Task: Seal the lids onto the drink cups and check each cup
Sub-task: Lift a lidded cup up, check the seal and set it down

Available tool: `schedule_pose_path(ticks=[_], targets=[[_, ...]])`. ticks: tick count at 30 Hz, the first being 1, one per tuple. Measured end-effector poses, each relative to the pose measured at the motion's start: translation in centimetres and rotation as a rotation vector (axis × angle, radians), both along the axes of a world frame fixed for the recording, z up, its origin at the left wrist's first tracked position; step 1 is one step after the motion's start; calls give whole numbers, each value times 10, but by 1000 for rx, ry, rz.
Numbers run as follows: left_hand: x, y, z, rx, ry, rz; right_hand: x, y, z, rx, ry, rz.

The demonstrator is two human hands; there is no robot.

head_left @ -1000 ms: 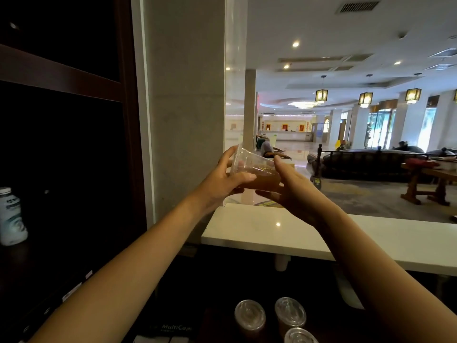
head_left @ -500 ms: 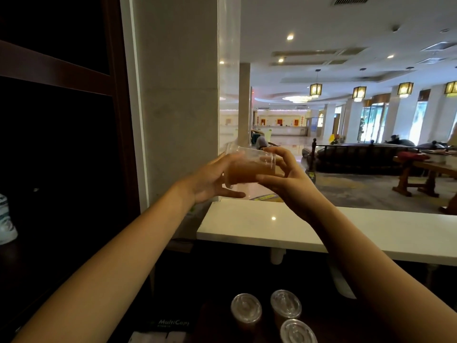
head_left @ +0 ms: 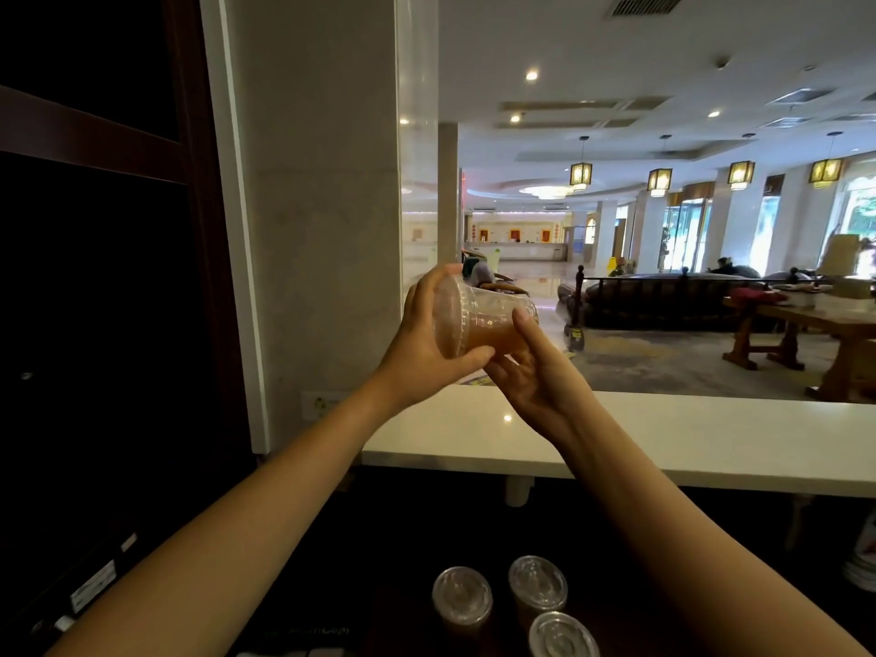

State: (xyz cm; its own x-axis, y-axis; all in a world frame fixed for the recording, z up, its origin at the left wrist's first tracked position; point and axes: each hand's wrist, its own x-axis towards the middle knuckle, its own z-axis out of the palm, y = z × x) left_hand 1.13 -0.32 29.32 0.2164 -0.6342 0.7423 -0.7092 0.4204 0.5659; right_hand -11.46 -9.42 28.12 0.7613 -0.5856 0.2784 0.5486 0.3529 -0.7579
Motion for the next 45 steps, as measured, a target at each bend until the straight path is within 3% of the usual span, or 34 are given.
schedule_pose_path(ticks=[4,8,13,20,32,34,38,41,43,45], targets=[[5,-13,-23,27,45,72,9,-8,-2,-39,46,-109],[19,-24,-35,133,94,141,14,-22,7,-281,213,-298],[20,-39,-37,170,-32,204,25,-37,25,-619,425,-467],[22,-72,-51,208,198,180,44,-50,41,-825,584,-501],[13,-81,-64,286,377,101,45,-64,27,-816,626,-481],[13,-74,-65,296,551,-77,36,-68,22,-774,595,-483],[17,-63,-63,347,1086,-484,26,-60,22,-677,525,-421],[6,-60,-52,247,1310,-655,19,-52,22,-636,496,-356],[1,-55,-38,222,1307,-608,9,-53,26,-622,508,-288],[5,-50,-23,286,1151,-526,-4,-55,32,-587,516,-174]])
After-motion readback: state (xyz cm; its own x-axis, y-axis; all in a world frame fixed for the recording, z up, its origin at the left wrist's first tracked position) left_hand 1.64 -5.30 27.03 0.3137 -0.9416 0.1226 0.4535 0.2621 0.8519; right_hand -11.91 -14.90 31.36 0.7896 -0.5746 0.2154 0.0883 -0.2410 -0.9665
